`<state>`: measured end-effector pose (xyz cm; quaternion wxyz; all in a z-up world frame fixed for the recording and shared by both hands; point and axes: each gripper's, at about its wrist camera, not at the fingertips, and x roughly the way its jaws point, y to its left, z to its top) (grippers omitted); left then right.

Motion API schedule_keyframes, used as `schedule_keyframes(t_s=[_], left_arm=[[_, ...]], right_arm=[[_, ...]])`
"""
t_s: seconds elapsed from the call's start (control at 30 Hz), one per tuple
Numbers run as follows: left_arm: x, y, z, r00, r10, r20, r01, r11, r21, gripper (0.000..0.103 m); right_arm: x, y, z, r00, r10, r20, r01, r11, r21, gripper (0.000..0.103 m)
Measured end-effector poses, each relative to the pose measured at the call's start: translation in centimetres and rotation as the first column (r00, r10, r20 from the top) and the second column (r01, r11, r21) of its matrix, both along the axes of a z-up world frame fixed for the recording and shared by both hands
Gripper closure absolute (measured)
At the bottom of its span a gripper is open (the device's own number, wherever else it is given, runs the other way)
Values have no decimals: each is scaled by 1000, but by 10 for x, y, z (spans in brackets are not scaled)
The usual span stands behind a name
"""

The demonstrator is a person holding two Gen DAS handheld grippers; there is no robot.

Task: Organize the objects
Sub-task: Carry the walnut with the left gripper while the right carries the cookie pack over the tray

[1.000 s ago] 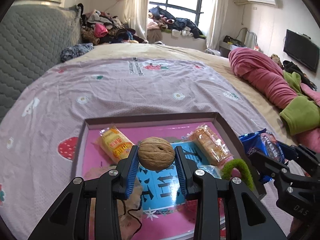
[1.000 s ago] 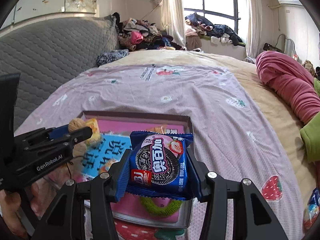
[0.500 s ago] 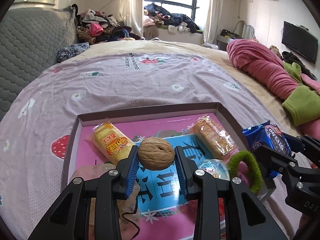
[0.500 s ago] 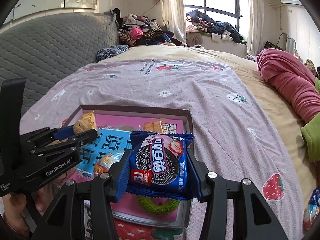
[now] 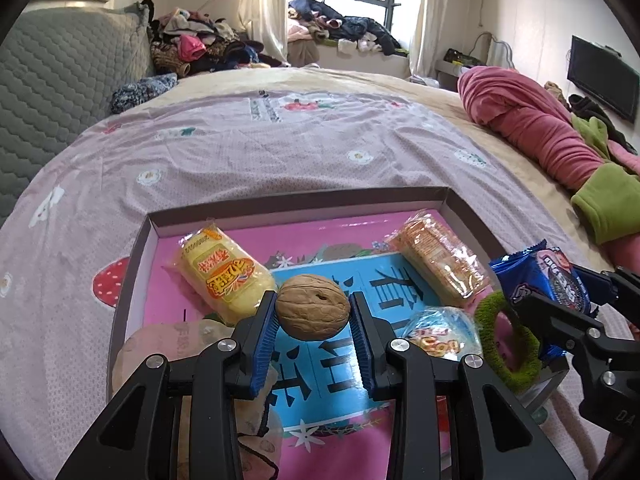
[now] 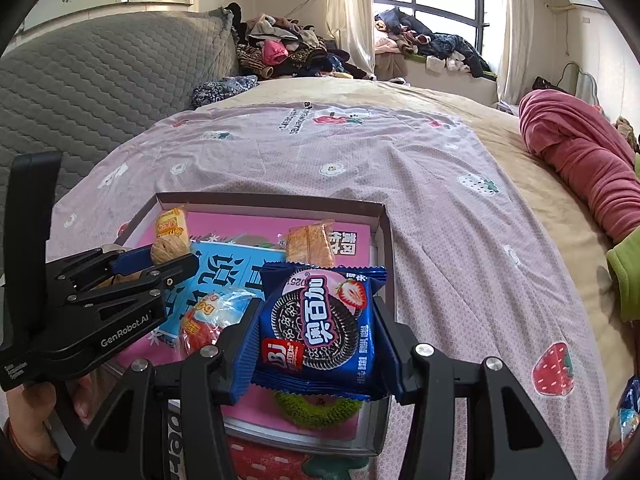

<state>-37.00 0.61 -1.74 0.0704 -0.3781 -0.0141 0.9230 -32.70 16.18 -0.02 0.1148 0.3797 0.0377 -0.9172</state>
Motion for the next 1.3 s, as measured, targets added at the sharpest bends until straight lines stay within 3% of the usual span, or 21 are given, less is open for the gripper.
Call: schedule_keyframes(t_s=[0.77,1.3], left_arm=[[-4,4,-17,998,-33,51,33,999,-1,66],[-7,5,-25,998,-11,69,15,999,-50,66]], right_arm=[[-6,-3,-15,999,2,41,-3,1000,30,51],[-12,-4,-24,998,-6,57,3,998,58,51]])
